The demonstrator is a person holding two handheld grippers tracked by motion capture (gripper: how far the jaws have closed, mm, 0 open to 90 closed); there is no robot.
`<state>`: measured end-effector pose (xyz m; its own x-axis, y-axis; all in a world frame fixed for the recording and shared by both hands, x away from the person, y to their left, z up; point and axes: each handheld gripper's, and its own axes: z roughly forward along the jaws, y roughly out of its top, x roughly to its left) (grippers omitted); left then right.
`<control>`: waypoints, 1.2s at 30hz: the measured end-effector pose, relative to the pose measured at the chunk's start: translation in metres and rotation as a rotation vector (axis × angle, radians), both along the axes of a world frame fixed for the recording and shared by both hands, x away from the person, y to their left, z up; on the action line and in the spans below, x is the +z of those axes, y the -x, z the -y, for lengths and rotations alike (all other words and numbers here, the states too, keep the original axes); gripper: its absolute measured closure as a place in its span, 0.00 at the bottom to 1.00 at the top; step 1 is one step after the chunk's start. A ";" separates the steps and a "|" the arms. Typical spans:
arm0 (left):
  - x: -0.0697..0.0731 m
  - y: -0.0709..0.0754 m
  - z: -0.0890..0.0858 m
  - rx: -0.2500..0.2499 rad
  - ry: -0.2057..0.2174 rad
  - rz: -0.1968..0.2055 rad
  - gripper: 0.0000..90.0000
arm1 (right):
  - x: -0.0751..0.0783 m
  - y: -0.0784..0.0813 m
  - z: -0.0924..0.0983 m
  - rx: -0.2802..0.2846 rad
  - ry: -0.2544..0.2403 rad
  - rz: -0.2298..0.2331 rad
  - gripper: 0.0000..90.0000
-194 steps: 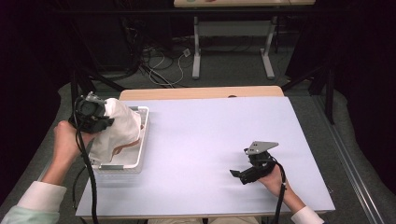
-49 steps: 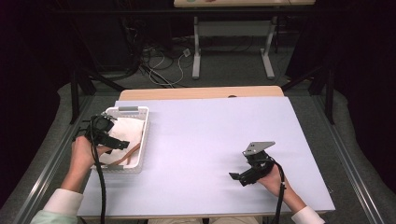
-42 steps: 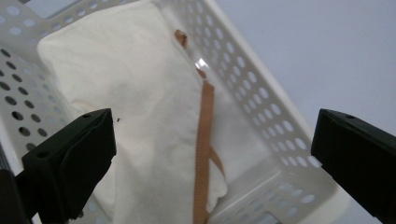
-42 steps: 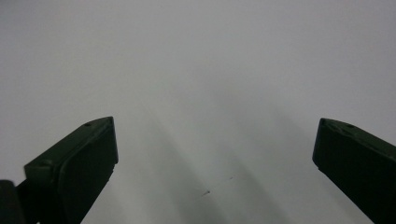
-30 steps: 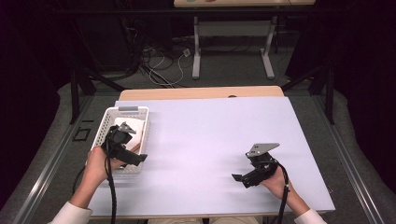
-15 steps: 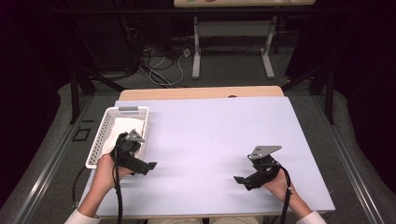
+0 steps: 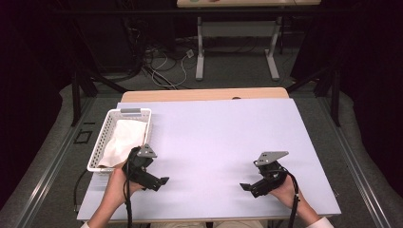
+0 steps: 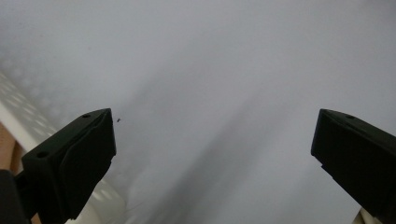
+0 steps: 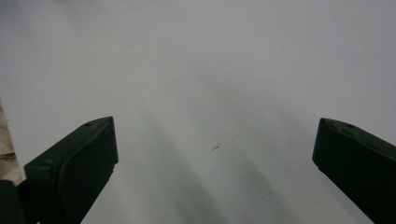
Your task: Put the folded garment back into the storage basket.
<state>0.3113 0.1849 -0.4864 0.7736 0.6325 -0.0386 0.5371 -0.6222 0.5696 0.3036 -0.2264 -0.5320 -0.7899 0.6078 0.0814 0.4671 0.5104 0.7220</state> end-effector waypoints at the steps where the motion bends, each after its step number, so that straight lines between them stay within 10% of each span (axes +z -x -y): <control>1: -0.001 0.002 0.002 -0.002 0.002 -0.002 0.00 | 0.000 0.001 0.001 -0.001 -0.001 0.001 0.00; 36: -0.038 0.037 0.001 0.010 0.027 0.027 0.00 | -0.005 0.024 0.010 -0.030 0.004 0.050 0.00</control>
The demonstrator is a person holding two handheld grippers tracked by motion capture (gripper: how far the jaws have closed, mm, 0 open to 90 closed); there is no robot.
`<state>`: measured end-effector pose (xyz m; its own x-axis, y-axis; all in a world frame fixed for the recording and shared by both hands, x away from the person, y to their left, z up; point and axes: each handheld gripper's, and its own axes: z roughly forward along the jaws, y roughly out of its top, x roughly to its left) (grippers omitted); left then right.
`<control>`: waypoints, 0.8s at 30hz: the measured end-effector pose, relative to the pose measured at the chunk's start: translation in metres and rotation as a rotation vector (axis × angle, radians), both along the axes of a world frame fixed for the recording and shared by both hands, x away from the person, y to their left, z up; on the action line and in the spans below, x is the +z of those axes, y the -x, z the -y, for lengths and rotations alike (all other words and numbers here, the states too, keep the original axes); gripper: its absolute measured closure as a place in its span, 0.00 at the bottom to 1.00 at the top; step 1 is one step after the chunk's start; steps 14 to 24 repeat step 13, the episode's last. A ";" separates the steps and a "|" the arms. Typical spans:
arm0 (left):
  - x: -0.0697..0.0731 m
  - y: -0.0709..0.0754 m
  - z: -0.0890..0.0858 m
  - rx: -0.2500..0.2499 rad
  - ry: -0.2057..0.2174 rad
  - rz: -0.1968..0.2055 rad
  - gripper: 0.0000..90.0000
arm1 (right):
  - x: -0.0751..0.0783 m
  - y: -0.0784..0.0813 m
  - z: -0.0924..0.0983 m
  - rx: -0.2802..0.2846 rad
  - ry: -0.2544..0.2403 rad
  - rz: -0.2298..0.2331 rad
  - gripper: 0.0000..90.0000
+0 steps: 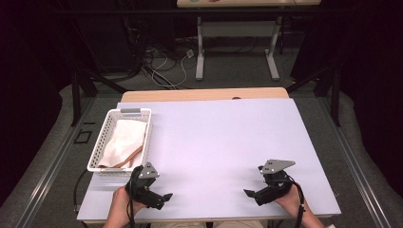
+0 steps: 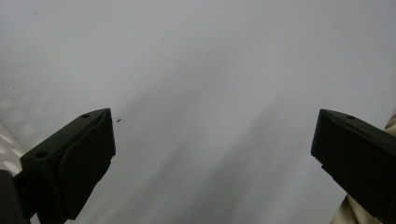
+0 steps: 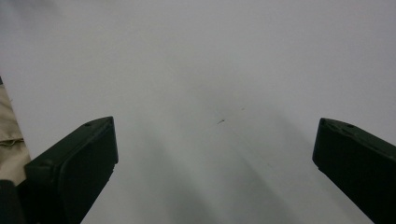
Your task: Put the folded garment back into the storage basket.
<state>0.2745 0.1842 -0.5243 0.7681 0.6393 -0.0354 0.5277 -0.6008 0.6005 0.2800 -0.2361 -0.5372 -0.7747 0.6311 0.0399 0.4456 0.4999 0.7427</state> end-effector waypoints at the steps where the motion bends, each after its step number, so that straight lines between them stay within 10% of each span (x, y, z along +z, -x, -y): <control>1: -0.002 0.001 -0.001 -0.001 0.002 -0.007 0.00 | 0.000 0.001 0.001 -0.004 0.004 0.001 0.00; 24: -0.006 0.001 0.001 -0.029 0.020 -0.005 0.00 | 0.001 0.003 0.005 -0.001 -0.017 0.030 0.00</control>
